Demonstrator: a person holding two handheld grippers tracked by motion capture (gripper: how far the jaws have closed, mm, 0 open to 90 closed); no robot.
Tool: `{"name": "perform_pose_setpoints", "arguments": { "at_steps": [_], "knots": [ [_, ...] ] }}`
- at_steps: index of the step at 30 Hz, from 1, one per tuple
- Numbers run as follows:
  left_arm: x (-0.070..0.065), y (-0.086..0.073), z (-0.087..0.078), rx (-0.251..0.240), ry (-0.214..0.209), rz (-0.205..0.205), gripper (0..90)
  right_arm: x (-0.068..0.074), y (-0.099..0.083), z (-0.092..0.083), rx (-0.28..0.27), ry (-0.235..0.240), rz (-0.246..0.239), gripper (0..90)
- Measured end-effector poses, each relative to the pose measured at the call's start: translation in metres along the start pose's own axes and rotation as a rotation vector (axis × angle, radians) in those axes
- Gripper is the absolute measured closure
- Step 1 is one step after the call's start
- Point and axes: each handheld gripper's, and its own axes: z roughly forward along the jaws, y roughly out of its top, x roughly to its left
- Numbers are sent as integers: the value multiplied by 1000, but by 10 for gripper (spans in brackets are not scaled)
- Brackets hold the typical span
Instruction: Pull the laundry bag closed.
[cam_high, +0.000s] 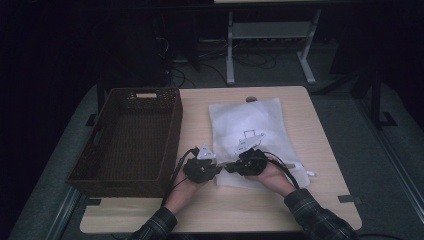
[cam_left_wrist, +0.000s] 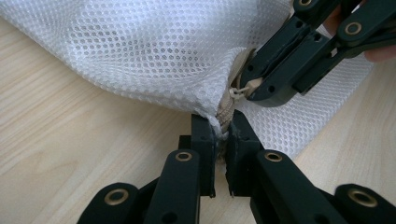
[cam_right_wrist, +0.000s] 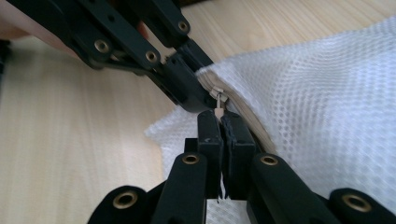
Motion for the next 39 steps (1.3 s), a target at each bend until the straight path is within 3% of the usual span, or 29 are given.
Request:
{"name": "perform_pose_setpoints", "arguments": {
  "at_steps": [25, 30, 39],
  "knots": [
    [1, -3, -3, 4, -13, -23, 835, -6, -8, -7, 7, -48, 18, 868],
    [1, -3, -3, 8, -17, -24, 835, -6, -9, -8, 10, -56, 3, 868],
    [1, -4, -3, 7, -35, -30, 835, -7, -15, -15, 11, -72, 25, 868]
  ]
}}
